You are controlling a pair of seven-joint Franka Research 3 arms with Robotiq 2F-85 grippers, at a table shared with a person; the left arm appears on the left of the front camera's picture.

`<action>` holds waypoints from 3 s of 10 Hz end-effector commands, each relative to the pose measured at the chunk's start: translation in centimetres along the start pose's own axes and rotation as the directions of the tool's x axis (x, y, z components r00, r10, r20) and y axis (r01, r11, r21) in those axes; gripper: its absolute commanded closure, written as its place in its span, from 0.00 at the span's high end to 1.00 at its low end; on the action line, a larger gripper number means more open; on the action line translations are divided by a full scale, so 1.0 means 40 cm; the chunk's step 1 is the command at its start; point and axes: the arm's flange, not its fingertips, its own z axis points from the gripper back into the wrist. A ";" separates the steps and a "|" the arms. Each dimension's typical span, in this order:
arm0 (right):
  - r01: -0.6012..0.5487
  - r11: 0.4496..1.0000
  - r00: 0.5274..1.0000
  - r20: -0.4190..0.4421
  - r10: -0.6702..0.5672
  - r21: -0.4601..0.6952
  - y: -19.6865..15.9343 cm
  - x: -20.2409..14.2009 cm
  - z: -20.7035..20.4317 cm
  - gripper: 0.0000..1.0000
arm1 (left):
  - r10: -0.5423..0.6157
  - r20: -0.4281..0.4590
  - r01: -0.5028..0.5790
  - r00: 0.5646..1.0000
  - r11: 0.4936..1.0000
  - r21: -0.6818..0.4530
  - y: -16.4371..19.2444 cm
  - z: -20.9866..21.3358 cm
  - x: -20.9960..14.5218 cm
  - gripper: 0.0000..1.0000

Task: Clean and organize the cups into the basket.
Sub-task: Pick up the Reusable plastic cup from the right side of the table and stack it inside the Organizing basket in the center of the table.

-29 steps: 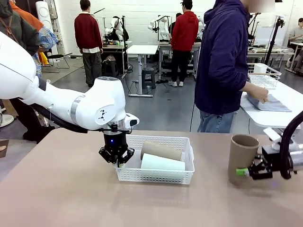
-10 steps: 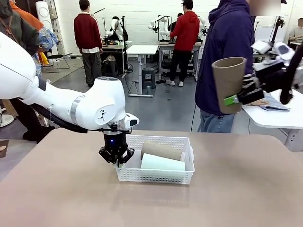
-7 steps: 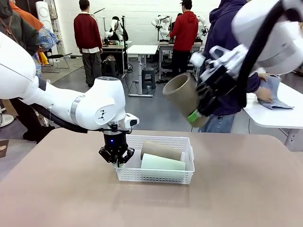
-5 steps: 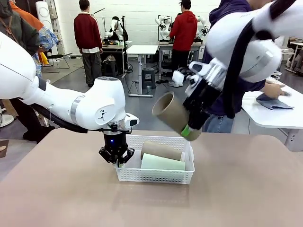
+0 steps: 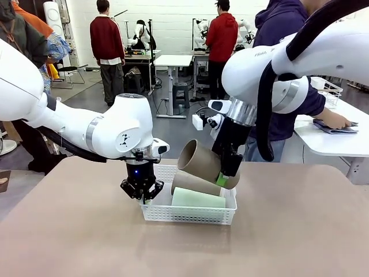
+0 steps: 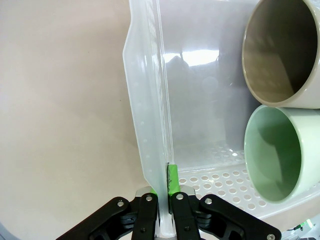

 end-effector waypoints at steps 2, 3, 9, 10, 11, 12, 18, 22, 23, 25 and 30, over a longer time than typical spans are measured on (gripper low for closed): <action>0.059 0.997 0.997 -0.036 -0.061 -0.047 -0.067 -0.003 -0.018 0.80 | -0.001 -0.002 0.001 1.000 1.000 0.003 0.000 -0.002 -0.002 0.00; 0.067 0.995 0.996 -0.049 -0.070 -0.068 -0.086 -0.012 -0.033 0.80 | -0.001 -0.002 0.001 1.000 1.000 0.003 0.000 -0.002 -0.002 0.00; 0.059 0.992 0.994 -0.086 -0.068 -0.107 -0.129 -0.062 -0.121 0.80 | -0.001 -0.002 0.001 1.000 1.000 0.003 0.000 -0.002 -0.002 0.00; 0.050 0.992 0.995 -0.083 -0.059 -0.115 -0.130 -0.062 -0.125 0.80 | -0.001 -0.002 0.001 1.000 1.000 0.003 0.000 -0.002 -0.002 0.00; 0.046 0.992 0.995 -0.081 -0.056 -0.116 -0.128 -0.064 -0.122 0.80 | -0.001 -0.002 0.001 1.000 1.000 0.003 0.000 -0.002 -0.002 0.00; 0.048 0.992 0.995 -0.078 -0.057 -0.117 -0.129 -0.065 -0.121 0.90 | -0.001 -0.002 0.001 1.000 1.000 0.003 0.000 -0.002 -0.002 0.00; 0.060 0.992 0.996 -0.062 -0.068 -0.114 -0.127 -0.068 -0.118 1.00 | -0.001 -0.002 0.001 1.000 1.000 0.003 0.000 -0.002 -0.002 0.00; 0.056 0.986 0.998 0.031 -0.052 -0.155 -0.106 -0.071 -0.024 1.00 | -0.001 -0.002 0.001 1.000 1.000 0.003 0.000 -0.002 -0.002 0.00; 0.059 0.981 0.997 0.066 -0.047 -0.184 -0.092 -0.077 0.021 1.00 | -0.001 -0.002 0.001 1.000 1.000 0.003 0.000 -0.002 -0.002 0.00; 0.063 0.974 0.989 0.143 -0.031 -0.219 -0.051 -0.100 0.109 1.00 | -0.001 -0.002 0.001 1.000 1.000 0.003 0.000 -0.002 -0.002 0.00; 0.112 0.973 0.890 0.456 -0.008 -0.203 0.040 -0.284 0.253 1.00 | -0.001 -0.002 0.001 1.000 1.000 0.003 0.000 -0.002 -0.002 0.00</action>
